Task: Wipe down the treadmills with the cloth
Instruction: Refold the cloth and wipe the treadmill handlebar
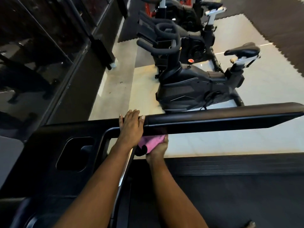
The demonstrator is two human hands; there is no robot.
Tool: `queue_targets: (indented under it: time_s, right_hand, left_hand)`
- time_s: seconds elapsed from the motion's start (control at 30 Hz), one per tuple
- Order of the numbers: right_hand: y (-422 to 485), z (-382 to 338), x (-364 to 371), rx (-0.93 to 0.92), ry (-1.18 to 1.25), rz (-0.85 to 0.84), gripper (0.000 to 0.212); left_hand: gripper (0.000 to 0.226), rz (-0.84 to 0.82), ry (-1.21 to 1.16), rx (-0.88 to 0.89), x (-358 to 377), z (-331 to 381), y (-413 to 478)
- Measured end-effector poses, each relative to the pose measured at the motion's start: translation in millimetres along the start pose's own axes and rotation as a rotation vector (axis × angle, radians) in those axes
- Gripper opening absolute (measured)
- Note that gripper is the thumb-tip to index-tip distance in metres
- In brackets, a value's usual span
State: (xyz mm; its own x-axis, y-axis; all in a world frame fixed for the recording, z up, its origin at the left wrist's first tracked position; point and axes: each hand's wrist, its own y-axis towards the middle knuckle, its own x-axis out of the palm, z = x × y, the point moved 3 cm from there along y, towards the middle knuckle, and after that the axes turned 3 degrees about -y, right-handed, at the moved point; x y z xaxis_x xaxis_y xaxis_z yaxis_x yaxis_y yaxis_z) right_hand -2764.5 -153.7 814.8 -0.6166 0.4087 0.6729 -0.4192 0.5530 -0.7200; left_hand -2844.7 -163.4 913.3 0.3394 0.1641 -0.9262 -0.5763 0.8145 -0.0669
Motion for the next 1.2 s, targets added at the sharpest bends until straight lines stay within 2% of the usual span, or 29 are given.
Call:
queue_targets:
  time_s: [0.07,0.17,0.3,0.37,0.43,0.47,0.5,0.53,0.6,0.67,0.77,0.97,1.1,1.2]
  right_hand:
    - [-11.5,-34.7,-12.7,-0.130,-0.079,0.072,0.054]
    - [-33.7,-69.3,-25.2,-0.228,-0.060,0.092,0.052]
    - [-98.3,-105.3,-24.1,-0.392,-0.204,0.125,0.051]
    - [-126.8,-116.0,-19.2,-0.650,-0.454,0.246,0.048]
    - [-146.0,-121.2,3.4,-1.084,-0.800,0.240,0.056]
    - [-146.8,-121.1,20.8,-1.270,-1.042,0.201,0.060]
    - [-139.7,-119.4,38.1,-1.371,-1.365,0.191,0.062]
    - [-124.9,-115.8,51.0,-1.364,-1.708,0.175,0.063]
    - [-91.6,-108.0,59.0,-1.132,-2.241,0.059,0.060]
    - [-73.8,-110.6,47.8,-1.047,-2.393,-0.048,0.057]
    - [-73.6,-143.5,33.8,-1.124,-2.339,0.033,0.057]
    - [-72.2,-255.6,-0.6,-1.093,-2.265,0.385,0.076]
    - [-74.4,-308.1,-12.1,-0.981,-2.178,0.628,0.059]
    - [-77.1,-287.0,-4.7,-0.938,-2.108,0.719,0.056]
  left_hand:
    - [0.047,0.018,-0.024,0.010,0.6,-0.6,-0.9]
    - [0.047,0.020,-0.001,0.030,0.3,-0.5,-1.1]
    - [0.045,0.017,0.035,0.059,-0.1,2.8,-3.9]
    - [0.043,0.032,0.048,0.070,-1.0,4.7,-5.5]
    - [0.042,0.035,0.058,0.070,-0.1,5.4,-6.0]
    - [0.042,0.034,0.061,0.070,-0.5,4.5,-5.5]
    - [0.041,0.040,0.065,0.074,-0.1,3.6,-4.9]
    - [0.039,0.056,0.067,0.082,0.2,4.1,-4.2]
    - [0.037,0.074,0.074,0.085,0.8,3.0,-2.1]
    - [0.036,0.093,0.073,0.087,2.1,1.1,-3.2]
    - [0.035,0.102,0.067,0.097,1.6,1.6,-0.7]
    - [0.037,0.088,0.072,0.110,2.2,2.1,-2.7]
    - [0.039,0.091,0.067,0.112,4.6,-0.5,-1.1]
    - [0.037,0.111,0.064,0.099,2.6,4.3,-1.3]
